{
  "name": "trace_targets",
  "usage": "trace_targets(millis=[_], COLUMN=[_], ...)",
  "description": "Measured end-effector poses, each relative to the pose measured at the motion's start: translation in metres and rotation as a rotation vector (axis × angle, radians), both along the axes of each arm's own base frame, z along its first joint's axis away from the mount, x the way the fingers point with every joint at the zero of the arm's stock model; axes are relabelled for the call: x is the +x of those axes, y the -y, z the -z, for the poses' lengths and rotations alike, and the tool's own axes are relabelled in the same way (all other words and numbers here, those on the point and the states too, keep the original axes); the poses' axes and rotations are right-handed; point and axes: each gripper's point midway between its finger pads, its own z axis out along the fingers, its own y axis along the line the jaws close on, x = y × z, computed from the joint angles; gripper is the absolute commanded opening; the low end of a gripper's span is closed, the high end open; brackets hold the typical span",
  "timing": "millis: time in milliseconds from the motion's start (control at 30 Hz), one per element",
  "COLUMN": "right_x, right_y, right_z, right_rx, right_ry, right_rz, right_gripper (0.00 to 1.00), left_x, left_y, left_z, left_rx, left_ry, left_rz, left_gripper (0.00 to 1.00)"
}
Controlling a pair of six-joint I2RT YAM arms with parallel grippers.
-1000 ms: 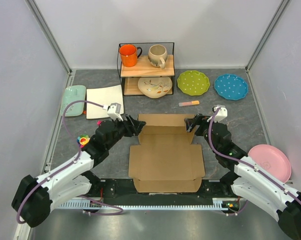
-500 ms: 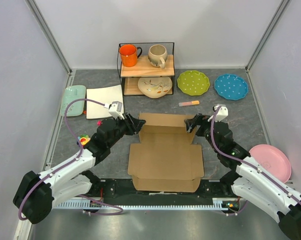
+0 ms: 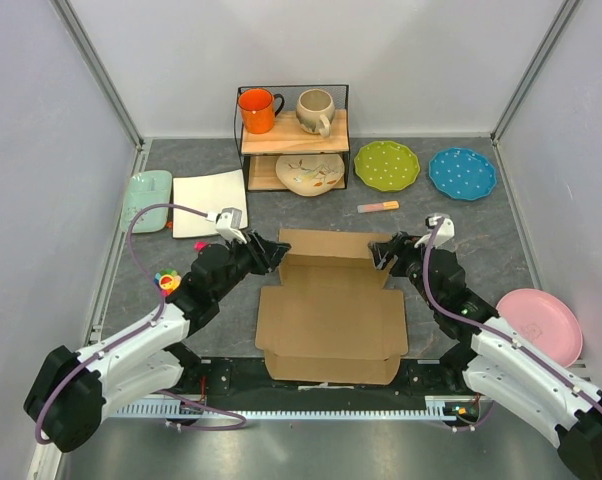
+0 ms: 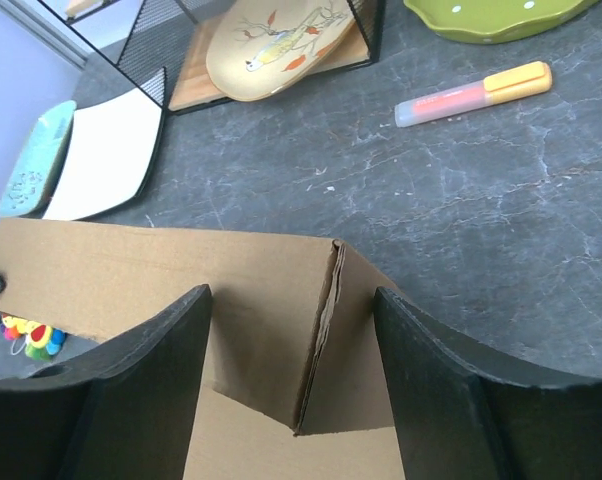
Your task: Fold the paper box
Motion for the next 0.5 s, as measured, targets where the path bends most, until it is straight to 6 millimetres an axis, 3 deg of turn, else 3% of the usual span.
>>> trace_targets(millis=[133,267,367,433,500], right_x=[-0.0019,-0.0012,0.0001,0.0007,0.0011], right_y=[-0.0004,0.0004,0.0009,0.0012,0.0011], right_z=[0.0008,0.0016,0.0013,0.0005,-0.0002], right_rx=[0.030,0.032,0.031,0.032,0.034], right_ry=[0.023,0.030,0.032,0.036,0.038], right_rz=[-0.003,0.002,0.008,0.011,0.011], right_gripper=[0.63,0.63,0.67,0.68,0.68], left_x=[-0.0026,-0.0023,-0.0028,-0.0030,-0.0026], left_y=[0.0000,-0.0001,-0.0014,-0.0024,-0.0026], left_z=[0.0003,-0.0007,-0.0005,0.0022,0.0029], left_rx=[-0.011,-0.016,-0.018,-0.014,-0.011], left_ry=[0.002,0.003,-0.003,-0.014,-0.018], left_rz=[0.004,0.001,-0.005,-0.009,-0.011], left_gripper=[0.34,0.60,0.66,0.66,0.59])
